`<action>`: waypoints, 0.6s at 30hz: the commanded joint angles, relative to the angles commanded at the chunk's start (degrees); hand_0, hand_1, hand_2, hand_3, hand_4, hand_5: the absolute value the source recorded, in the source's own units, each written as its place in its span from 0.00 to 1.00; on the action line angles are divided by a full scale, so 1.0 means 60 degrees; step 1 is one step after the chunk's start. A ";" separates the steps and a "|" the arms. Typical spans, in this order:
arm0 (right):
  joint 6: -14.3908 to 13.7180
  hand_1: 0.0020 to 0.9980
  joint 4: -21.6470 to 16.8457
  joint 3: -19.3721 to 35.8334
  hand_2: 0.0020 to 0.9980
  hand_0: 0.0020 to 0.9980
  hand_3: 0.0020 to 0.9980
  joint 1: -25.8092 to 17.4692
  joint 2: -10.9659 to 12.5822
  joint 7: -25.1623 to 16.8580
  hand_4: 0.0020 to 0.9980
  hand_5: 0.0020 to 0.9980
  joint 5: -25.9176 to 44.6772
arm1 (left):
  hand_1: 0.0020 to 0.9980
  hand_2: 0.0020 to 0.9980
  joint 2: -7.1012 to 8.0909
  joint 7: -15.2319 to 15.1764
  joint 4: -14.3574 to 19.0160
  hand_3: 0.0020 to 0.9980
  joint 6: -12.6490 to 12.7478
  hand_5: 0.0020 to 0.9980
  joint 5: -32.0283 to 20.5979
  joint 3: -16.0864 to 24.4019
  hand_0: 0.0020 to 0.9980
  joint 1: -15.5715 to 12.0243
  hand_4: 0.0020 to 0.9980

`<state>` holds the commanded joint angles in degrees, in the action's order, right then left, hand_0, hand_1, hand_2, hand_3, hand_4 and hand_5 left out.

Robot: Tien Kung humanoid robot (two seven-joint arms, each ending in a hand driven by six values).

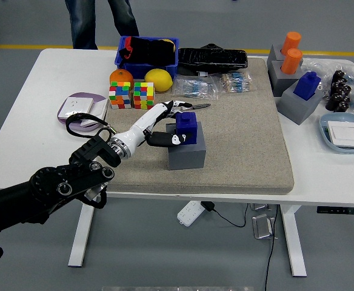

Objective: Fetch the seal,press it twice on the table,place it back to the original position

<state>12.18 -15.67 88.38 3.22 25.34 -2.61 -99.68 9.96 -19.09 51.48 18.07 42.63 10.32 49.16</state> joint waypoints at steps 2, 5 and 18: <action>0.0001 0.70 -0.0001 -0.0001 0.68 0.80 0.64 -0.0001 0.0002 0.0000 0.79 0.53 -0.0001 | 0.88 0.77 0.0005 -0.0005 -0.0001 0.87 0.0002 0.00 0.0005 0.0009 0.90 -0.0005 0.73; 0.0001 0.70 0.0001 0.0004 0.68 0.80 0.64 -0.0002 0.0006 0.0000 0.79 0.53 -0.0002 | 0.91 0.81 0.0014 -0.0018 0.0000 0.87 0.0001 0.00 0.0003 0.0024 0.91 -0.0011 0.81; 0.0000 0.70 0.0001 0.0058 0.68 0.80 0.64 -0.0009 0.0007 -0.0002 0.79 0.53 -0.0021 | 0.94 0.86 0.0114 -0.0023 0.0048 0.91 -0.0269 0.06 -0.0056 0.0221 0.94 -0.0009 1.00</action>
<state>12.18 -15.66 88.73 3.16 25.39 -2.62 -99.81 10.64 -19.23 51.76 16.45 42.29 11.65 49.10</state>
